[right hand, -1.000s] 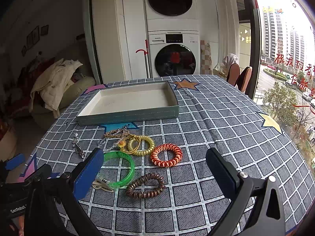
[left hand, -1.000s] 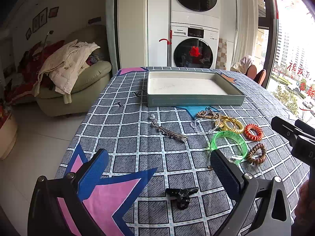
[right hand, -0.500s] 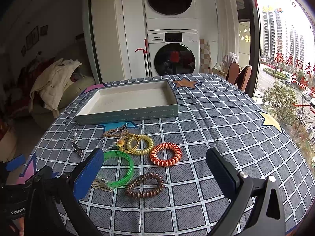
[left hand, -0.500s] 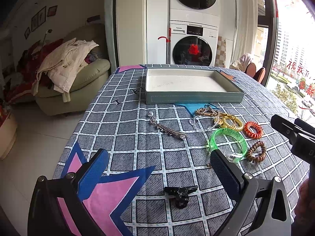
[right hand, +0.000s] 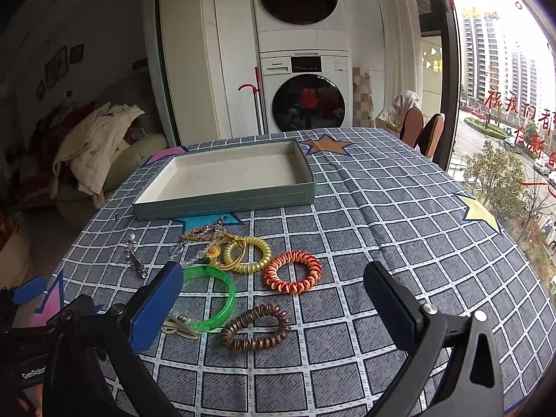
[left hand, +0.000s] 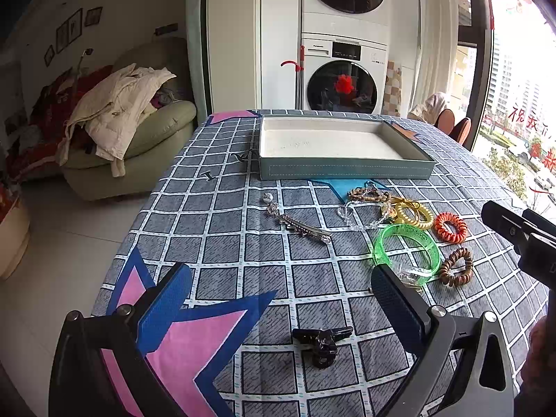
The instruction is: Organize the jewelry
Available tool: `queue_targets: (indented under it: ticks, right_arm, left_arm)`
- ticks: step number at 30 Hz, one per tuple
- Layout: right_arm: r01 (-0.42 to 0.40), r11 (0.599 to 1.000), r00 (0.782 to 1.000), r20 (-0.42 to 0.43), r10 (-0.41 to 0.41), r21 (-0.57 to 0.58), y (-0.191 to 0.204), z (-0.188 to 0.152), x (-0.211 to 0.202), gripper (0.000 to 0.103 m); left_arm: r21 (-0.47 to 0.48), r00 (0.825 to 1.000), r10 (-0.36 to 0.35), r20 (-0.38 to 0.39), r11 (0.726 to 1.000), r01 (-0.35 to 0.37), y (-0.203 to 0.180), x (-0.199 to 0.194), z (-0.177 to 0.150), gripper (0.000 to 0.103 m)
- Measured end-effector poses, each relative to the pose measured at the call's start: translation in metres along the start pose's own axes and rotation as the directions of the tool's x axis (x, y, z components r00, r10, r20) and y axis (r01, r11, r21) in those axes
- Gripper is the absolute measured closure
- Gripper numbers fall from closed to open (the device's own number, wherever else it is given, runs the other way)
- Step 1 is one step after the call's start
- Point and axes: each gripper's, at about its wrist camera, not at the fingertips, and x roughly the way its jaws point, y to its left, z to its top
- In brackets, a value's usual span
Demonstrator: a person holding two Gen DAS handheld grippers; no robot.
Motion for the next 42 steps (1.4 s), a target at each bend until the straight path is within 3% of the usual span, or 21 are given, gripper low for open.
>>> queue_targets:
  ticks: [42]
  right_arm:
    - [-0.005, 1.0, 1.0, -0.01, 0.005, 0.002, 0.0042, -0.0015, 0.0003, 0.0]
  left_arm:
    - [0.005, 1.0, 0.005, -0.019, 1.0, -0.005, 0.0, 0.0012, -0.0012, 0.0]
